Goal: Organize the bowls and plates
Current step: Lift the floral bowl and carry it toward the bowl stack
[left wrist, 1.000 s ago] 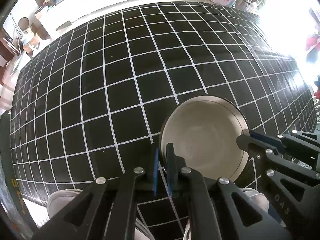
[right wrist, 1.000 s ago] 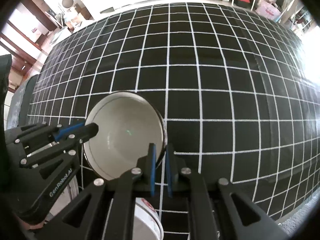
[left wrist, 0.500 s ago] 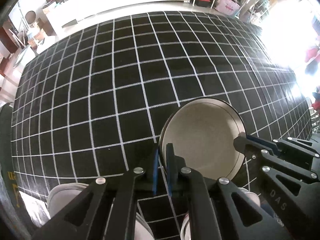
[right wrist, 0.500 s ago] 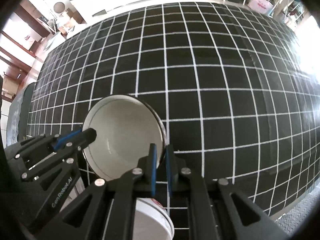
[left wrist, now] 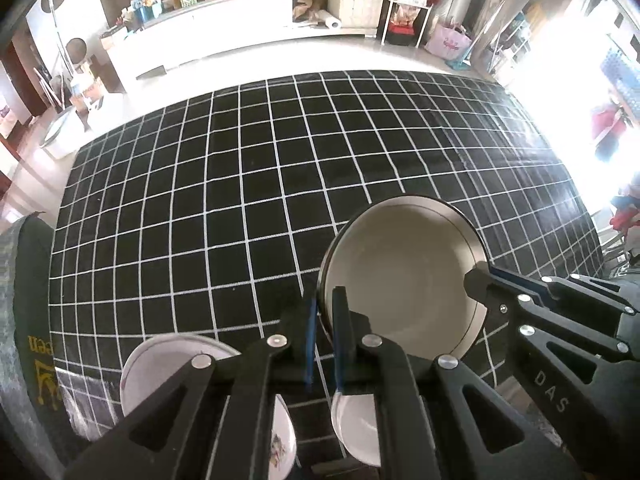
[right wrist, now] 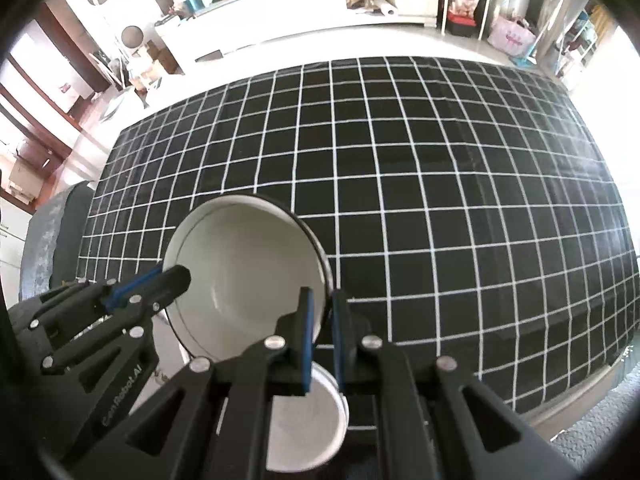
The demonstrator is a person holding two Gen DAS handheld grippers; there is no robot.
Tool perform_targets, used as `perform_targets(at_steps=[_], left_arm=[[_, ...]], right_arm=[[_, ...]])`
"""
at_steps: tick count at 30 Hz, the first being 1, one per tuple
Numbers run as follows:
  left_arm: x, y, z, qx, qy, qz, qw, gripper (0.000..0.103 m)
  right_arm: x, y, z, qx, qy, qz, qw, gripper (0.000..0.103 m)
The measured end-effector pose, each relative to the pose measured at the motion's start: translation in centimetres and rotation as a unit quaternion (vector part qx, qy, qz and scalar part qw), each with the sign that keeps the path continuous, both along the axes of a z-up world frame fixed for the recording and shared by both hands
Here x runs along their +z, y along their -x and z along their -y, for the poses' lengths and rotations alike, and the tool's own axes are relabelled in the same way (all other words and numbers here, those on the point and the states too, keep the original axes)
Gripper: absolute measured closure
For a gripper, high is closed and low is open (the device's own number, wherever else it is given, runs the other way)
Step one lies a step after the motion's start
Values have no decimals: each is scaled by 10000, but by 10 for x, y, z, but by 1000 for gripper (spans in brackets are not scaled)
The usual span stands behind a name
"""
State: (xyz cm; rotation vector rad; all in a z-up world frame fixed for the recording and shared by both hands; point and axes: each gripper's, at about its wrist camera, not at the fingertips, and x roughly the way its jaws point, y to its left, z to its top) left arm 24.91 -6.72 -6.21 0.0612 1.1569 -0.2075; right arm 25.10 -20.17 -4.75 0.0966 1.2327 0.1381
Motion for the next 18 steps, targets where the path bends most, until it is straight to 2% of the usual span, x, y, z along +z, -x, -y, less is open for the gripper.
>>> perform_targets(at_steps=[5, 11, 18], left_arm=[[3, 23, 4, 19, 3, -3, 10000, 97], [-15, 49, 6, 56, 36, -204, 9998, 97], [-26, 74, 9, 47, 50, -250, 9997, 97]], right_arm=[[1, 20, 0, -5, 9, 20, 10000, 91], [-7, 42, -1, 31, 108, -90, 9999, 91], [-18, 60, 3, 1, 124, -260, 9996, 91]])
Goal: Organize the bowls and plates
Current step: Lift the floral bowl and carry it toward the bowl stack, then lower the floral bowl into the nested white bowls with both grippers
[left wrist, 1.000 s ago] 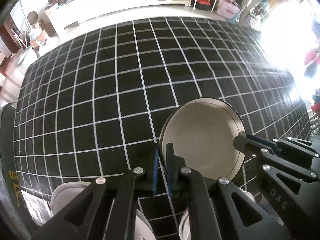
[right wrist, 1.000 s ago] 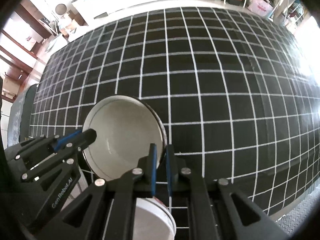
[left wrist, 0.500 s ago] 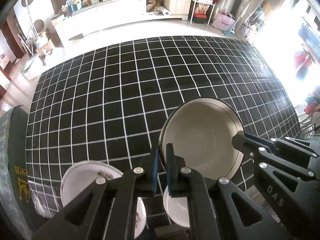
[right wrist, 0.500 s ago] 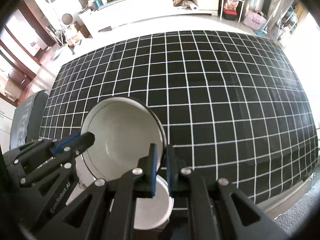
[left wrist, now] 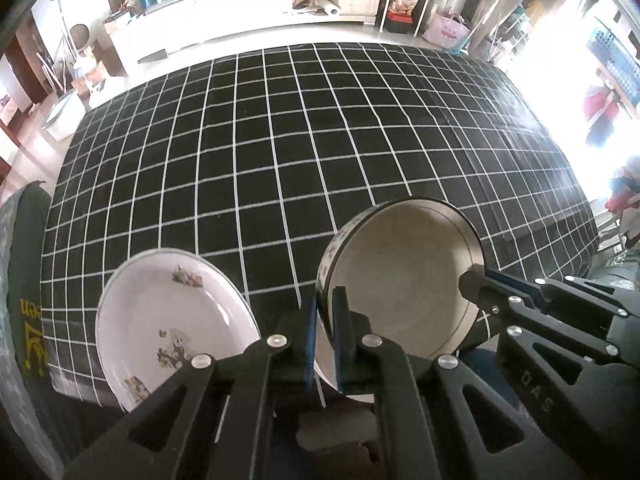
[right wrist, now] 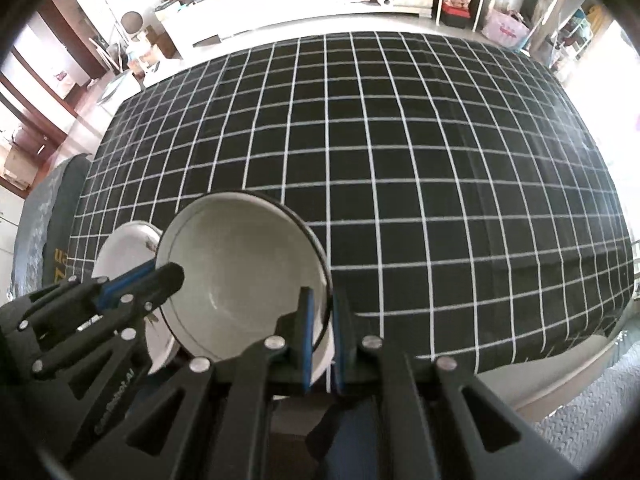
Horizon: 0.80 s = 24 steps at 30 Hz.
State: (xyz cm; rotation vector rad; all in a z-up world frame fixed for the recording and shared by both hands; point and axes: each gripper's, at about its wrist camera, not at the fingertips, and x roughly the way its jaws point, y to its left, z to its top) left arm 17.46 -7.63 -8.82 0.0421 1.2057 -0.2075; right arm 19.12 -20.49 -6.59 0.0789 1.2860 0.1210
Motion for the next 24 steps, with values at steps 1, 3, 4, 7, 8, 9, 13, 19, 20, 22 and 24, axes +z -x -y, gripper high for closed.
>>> perform_targets(at_steps=[1, 3, 4, 7, 8, 9, 13, 19, 20, 22, 24], left_arm=[[-2, 1, 0, -6, 2, -20, 10000, 97], [-6, 10, -3, -24, -10, -43, 10000, 97], [-5, 15, -3, -22, -9, -51, 10000, 97], [-7, 21, -2, -16, -22, -90, 10000, 97], [-9, 23, -2, -15, -36, -118, 9999, 97], [-9, 24, -2, -8, -44, -139, 9999, 97], [-19, 30, -5, 16, -44, -246, 9997, 97], [-28, 33, -8, 53, -68, -319, 9995, 97], [-29, 33, -8, 54, -64, -324, 9994, 97], [-29, 33, -9, 54, -58, -309, 9995, 97], [-30, 32, -10, 44, -62, -297, 9995, 97]], right_arm=[[-1, 2, 1, -5, -16, -14, 10000, 91], [-3, 5, 1, -1, -20, -48, 10000, 91], [-4, 6, 1, 1, -13, -64, 10000, 91], [-10, 8, 1, -3, -7, -146, 9999, 91], [-11, 9, 2, -7, -8, -178, 9998, 91], [-14, 10, 2, -3, -16, -217, 9998, 91], [-20, 13, 0, 8, -22, -287, 9996, 91], [-23, 14, -2, 79, 31, -308, 9995, 91], [-23, 14, -3, 97, 51, -310, 9995, 91], [-25, 13, -4, 117, 77, -315, 9994, 91], [-27, 11, -4, 114, 72, -342, 9993, 91]])
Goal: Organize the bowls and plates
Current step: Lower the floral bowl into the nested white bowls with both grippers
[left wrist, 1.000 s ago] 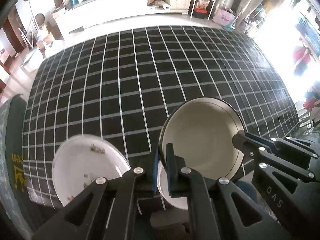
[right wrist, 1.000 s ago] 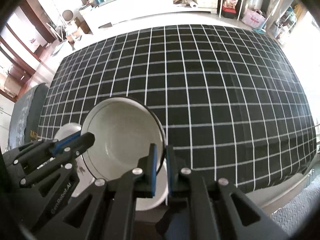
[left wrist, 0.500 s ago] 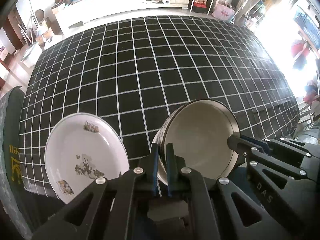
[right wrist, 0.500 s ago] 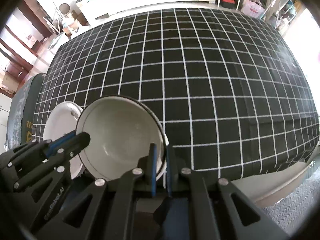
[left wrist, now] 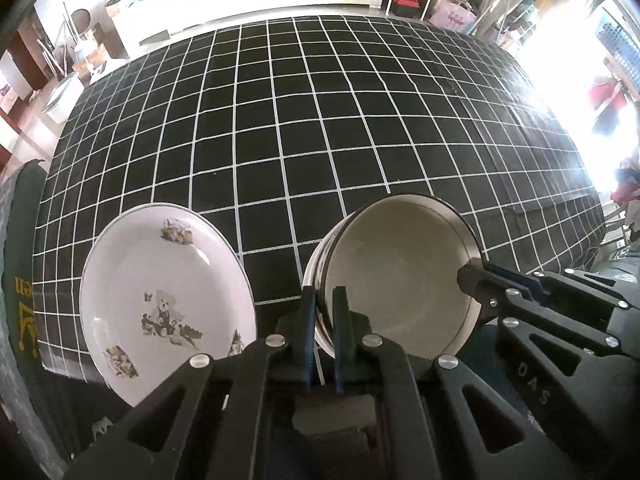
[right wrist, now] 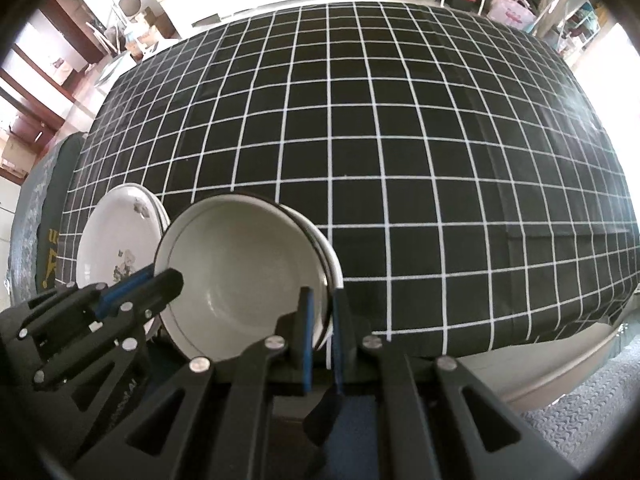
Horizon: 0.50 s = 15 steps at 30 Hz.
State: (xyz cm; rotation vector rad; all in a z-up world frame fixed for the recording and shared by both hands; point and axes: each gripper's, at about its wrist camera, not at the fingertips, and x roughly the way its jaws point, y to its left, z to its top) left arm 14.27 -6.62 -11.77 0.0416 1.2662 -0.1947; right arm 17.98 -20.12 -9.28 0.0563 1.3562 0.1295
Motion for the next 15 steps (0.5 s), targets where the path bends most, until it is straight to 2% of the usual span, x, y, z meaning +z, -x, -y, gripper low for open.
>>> perform_targets(at_steps=[6, 15], left_arm=[[1, -1, 1, 25, 33, -5, 10000, 97], [0, -2, -7, -16, 304, -14, 9995, 95]], right_arm=[[0, -2, 0, 21, -8, -15, 10000, 91], [3, 2, 3, 54, -100, 85, 9999, 91]])
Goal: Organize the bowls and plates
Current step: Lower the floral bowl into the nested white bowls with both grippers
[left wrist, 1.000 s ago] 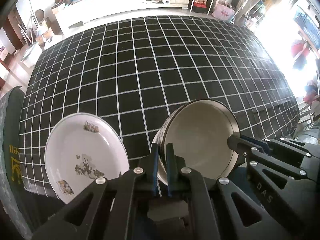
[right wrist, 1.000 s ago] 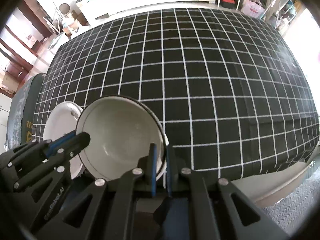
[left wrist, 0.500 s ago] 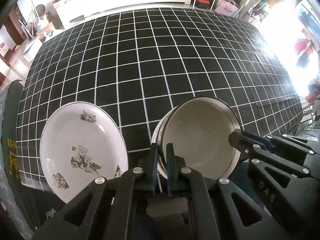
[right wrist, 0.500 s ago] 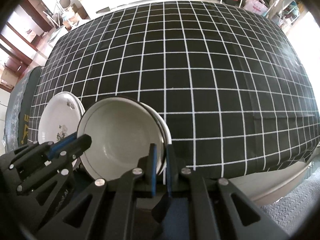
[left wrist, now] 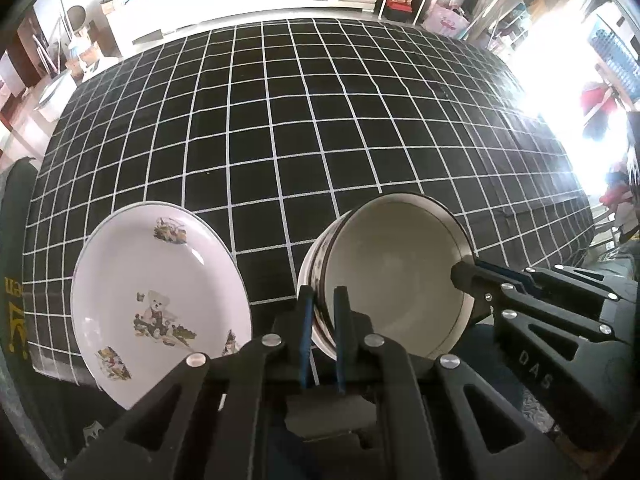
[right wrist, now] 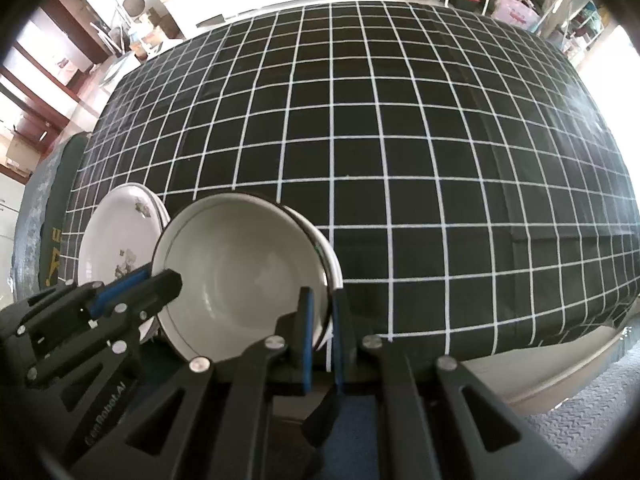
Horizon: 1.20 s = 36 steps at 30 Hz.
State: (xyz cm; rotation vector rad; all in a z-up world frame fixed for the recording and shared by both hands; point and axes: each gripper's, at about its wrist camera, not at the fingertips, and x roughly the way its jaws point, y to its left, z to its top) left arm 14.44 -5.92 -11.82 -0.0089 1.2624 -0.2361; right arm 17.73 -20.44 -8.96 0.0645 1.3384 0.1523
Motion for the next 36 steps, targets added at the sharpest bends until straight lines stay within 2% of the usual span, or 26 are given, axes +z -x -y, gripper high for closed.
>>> perform_targets(at_steps=[2, 4, 6, 8, 10, 13, 16, 23, 30, 36], left_arm=[[2, 2, -3, -6, 45, 55, 10000, 91], [3, 3, -6, -92, 91, 98, 9999, 81], [3, 4, -9, -124, 157, 118, 9997, 80], [3, 5, -15, -135, 270, 121, 9995, 72], [0, 5, -21, -95, 370, 88, 9992, 64], [-6, 2, -31, -16, 608, -3, 9981, 63], [-14, -1, -34, -92, 861, -138, 9961, 57], [-34, -12, -31, -175, 1035, -396, 9937, 56], [-52, -11, -25, -280, 1060, -552, 9924, 56], [-60, -10, -22, -293, 1040, -633, 9921, 56]], right_arm=[[4, 2, 2, -5, 18, 89, 10000, 91], [8, 2, 5, -32, -30, 133, 9999, 91], [11, 3, 11, -106, -85, 147, 9998, 91], [11, 4, 16, -194, -230, 127, 9995, 88], [10, 5, 22, -312, -448, 71, 9985, 77], [6, 6, 27, -486, -759, -3, 9959, 64], [-1, 5, 31, -649, -972, -116, 9931, 57], [-16, -1, 21, -646, -1173, -340, 9904, 51], [-25, -5, 24, -691, -1299, -406, 9883, 44], [-34, -8, 31, -726, -1337, -521, 9870, 42]])
